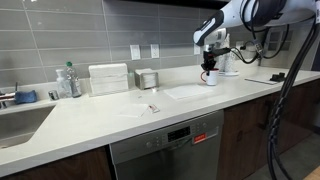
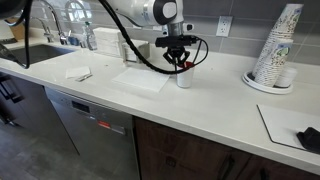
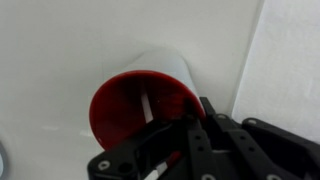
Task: Pour the contents of the mug onto the piece of tissue on the left
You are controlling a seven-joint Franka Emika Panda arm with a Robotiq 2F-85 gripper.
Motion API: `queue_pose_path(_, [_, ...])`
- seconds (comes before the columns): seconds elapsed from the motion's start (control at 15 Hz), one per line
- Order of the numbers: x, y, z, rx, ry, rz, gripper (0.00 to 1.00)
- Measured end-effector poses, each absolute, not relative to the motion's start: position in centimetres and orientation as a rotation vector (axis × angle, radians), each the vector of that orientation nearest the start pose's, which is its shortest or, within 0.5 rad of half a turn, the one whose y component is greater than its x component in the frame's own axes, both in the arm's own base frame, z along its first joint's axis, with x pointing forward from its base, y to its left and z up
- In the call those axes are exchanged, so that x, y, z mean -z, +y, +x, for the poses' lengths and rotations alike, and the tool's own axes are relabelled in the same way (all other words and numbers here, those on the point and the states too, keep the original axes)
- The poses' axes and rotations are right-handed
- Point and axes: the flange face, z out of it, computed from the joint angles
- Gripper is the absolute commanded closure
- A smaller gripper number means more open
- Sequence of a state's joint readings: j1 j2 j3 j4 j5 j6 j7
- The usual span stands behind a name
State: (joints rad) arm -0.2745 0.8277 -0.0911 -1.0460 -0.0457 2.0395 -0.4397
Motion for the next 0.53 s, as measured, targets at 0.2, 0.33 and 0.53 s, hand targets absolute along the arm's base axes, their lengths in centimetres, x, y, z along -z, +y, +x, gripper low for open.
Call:
queue_pose_path(0.2, [-38.7, -27.1, 72.8, 0.184, -0.207, -3.251, 0.97])
queue_pose_path(0.33, [-40.7, -27.4, 72.0, 0.191, -0.277, -3.187, 0.97])
queue_pose_path(0.53, [-43.4, -26.3, 70.8, 0.188, -0.442, -3.065, 0.97])
